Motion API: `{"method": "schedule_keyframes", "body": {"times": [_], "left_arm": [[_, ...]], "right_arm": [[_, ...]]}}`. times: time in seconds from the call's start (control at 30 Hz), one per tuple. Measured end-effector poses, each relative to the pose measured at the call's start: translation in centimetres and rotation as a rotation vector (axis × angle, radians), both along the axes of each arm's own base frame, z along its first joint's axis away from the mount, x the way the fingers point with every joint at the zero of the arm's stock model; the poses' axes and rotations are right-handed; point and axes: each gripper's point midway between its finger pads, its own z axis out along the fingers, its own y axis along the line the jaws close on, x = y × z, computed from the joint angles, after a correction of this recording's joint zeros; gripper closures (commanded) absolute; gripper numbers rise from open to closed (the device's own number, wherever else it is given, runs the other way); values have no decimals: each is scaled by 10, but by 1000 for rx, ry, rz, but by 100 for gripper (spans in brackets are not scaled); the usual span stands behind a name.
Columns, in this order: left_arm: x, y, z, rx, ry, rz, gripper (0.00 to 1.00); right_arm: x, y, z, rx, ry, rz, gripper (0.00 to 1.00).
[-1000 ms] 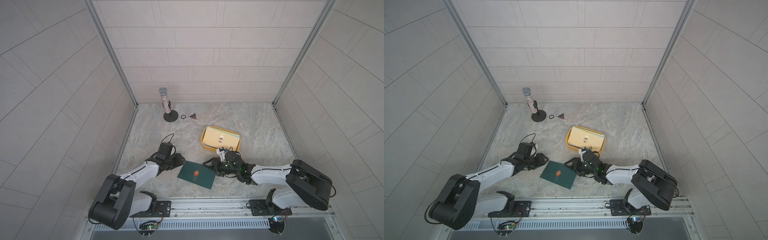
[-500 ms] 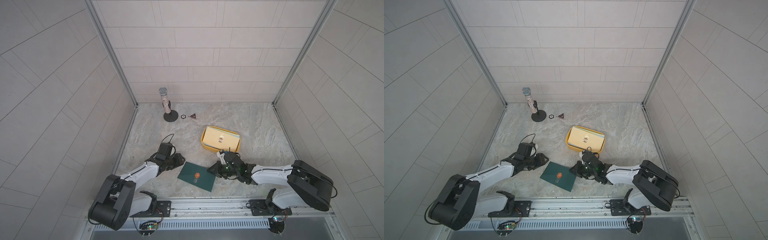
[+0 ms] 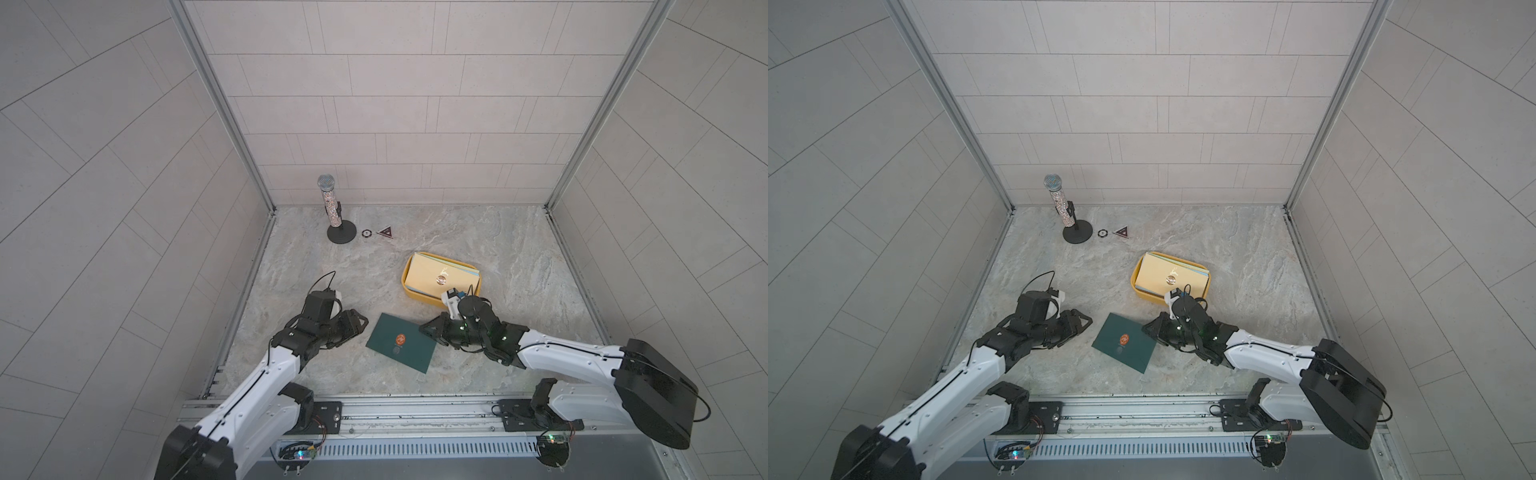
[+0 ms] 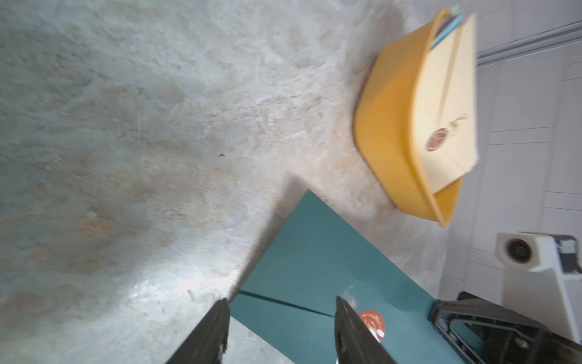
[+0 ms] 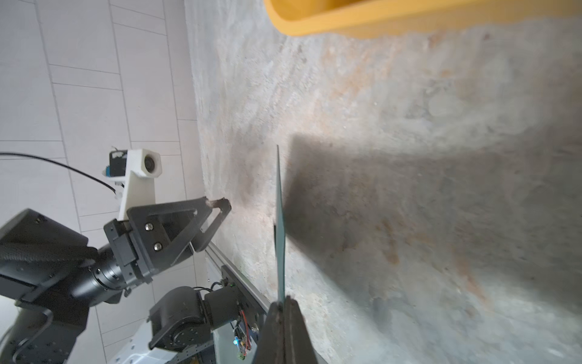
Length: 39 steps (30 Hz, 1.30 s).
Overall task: Put the sealed envelopes into the storage box
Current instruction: Pick up the envelope from the center of the board.
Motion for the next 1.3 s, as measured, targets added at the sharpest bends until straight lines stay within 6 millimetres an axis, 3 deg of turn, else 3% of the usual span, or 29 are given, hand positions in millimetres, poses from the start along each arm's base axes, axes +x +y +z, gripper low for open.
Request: {"method": "schedule_keyframes", "body": {"times": [0.17, 0.33, 0.6, 0.87, 1.0, 1.3], "left_arm": [[-12, -1, 42, -122, -103, 31, 38], [-21, -4, 71, -246, -146, 58, 37], [-16, -14, 106, -422, -170, 89, 34], [1, -18, 140, -556, -225, 132, 34], [11, -22, 147, -598, -223, 145, 34], [29, -43, 131, -588, -139, 112, 36]], "right_arm": [[12, 5, 52, 44, -88, -14, 100], [23, 3, 86, 61, -153, -49, 100], [41, -2, 113, 78, -217, -125, 100], [49, -7, 135, 141, -268, -190, 100], [53, -7, 145, 191, -284, -216, 100], [62, 2, 151, 283, -268, -257, 100]]}}
